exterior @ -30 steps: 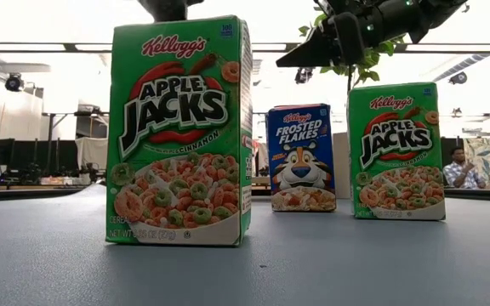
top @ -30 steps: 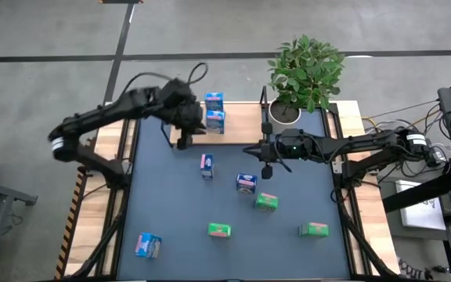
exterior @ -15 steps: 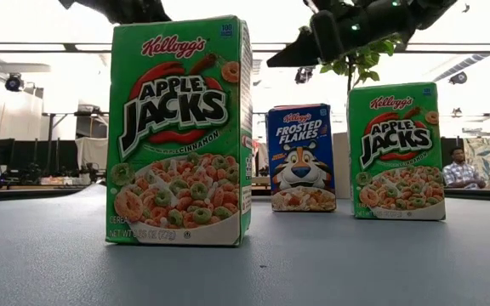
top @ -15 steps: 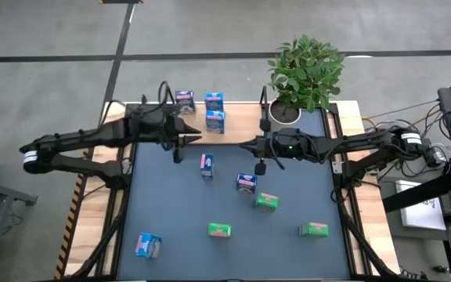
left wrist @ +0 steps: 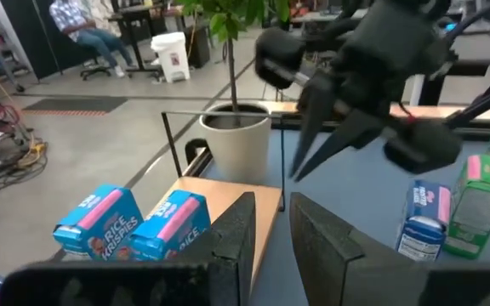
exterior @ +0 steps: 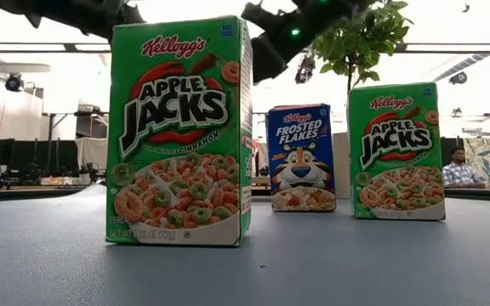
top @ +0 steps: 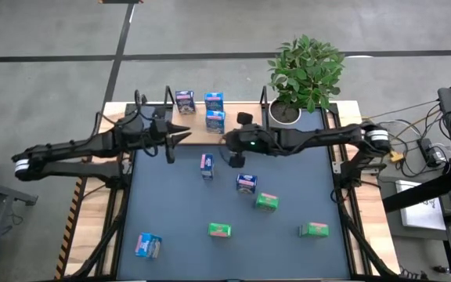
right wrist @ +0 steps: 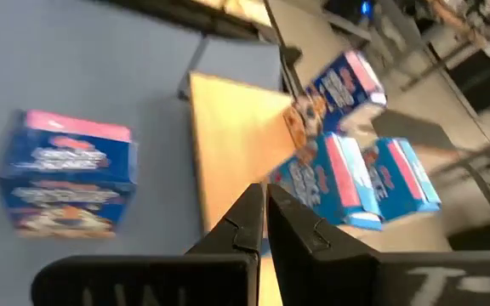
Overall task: Stack cereal on shelf
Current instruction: Put the top light blue cereal box on the shelf aligned with the other light blue cereal box
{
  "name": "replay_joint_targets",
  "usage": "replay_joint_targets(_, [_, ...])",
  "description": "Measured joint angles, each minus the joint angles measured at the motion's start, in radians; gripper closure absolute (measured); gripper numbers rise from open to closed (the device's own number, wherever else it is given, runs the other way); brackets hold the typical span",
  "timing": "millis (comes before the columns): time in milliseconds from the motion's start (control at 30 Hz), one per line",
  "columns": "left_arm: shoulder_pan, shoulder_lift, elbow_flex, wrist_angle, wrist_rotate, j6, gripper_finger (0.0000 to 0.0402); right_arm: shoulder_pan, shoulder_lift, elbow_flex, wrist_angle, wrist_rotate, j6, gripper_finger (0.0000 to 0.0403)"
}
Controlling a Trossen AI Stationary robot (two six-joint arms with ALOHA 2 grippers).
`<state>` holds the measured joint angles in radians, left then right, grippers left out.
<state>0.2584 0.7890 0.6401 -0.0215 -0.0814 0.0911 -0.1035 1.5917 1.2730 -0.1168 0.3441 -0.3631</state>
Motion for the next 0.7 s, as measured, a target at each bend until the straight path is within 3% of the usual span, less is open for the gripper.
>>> replay_joint_targets(267, [0.000,-0.046,-0.028,0.022,0.000,0.001,0.0343,-0.072,0.124,0.165,-0.185,0.023,-0.007,0.0394])
replay_joint_targets(700, [0.000,-0.028,-0.028,0.020,0.001,0.026,0.0343,-0.145,0.210,0.167,-0.161,-0.008,-0.042,0.0394])
